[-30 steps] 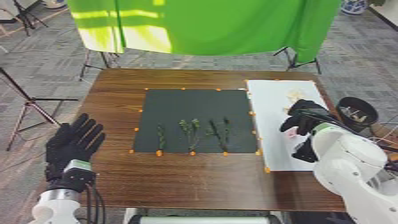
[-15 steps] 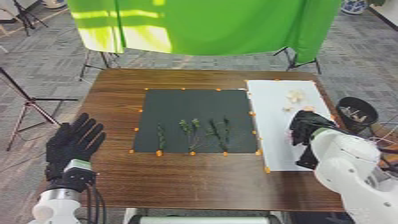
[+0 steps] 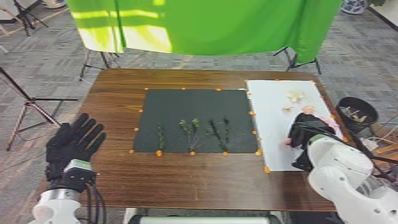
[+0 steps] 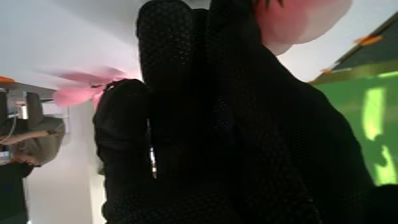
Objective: Arrange flowers
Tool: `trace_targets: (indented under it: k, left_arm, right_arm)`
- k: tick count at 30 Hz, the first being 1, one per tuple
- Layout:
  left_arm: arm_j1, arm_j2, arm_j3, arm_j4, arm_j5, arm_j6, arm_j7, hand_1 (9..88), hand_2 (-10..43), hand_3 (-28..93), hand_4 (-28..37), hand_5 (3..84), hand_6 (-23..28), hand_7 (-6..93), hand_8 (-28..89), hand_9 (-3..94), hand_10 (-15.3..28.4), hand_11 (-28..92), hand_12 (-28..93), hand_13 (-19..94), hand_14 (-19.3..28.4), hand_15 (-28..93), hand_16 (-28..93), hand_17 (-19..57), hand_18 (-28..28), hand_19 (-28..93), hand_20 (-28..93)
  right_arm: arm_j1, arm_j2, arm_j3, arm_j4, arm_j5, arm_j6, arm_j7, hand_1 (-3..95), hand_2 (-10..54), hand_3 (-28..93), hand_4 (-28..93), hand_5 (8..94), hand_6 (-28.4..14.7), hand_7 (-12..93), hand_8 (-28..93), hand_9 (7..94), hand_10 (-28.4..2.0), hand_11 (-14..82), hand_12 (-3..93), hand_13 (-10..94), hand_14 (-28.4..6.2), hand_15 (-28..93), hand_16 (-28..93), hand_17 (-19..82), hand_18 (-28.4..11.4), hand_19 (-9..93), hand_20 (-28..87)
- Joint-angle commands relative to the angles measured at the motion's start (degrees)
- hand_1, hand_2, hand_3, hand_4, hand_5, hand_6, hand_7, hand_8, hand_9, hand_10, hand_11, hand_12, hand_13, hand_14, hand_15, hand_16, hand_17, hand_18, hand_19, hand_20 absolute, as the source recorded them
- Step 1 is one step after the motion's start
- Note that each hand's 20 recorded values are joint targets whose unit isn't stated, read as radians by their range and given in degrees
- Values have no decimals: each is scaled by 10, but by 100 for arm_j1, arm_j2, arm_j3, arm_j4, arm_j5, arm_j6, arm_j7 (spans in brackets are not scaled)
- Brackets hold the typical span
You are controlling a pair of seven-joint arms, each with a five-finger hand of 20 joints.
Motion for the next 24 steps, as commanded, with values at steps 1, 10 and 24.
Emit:
trace_targets:
  k: [1, 10, 24]
  left_arm:
    - [75, -49, -45, -10, 25, -52, -43, 282, 154, 727, -280, 427, 99, 151, -85, 346, 165, 280, 120, 250, 175, 438, -73, -63, 151, 360, 88]
    - [117, -75, -38, -16, 11, -6, -74, 282, 154, 726, -280, 428, 101, 141, -81, 348, 165, 272, 115, 251, 173, 431, -74, -64, 152, 360, 88]
    - [-36, -13, 127, 38, 18, 60, -169, 283, 153, 726, -280, 429, 101, 138, -79, 350, 164, 269, 116, 251, 172, 431, -74, -63, 151, 360, 88]
  right_arm:
    - [63, 71, -80, -303, -345, 688, -104, 645, -95, 671, -282, 833, 20, 178, 39, 864, -101, 19, 262, 789, -68, 322, 445, 392, -201, 865, 329]
    - [1302, -392, -1017, -326, -111, 951, -334, 632, -95, 695, -282, 838, 16, 177, 42, 870, -106, 18, 266, 792, -65, 321, 449, 395, -202, 868, 327]
    - [3342, -1836, -3313, 753, 106, 713, -1429, 629, -95, 702, -282, 839, 14, 175, 46, 871, -107, 17, 268, 796, -66, 320, 450, 398, -202, 874, 323]
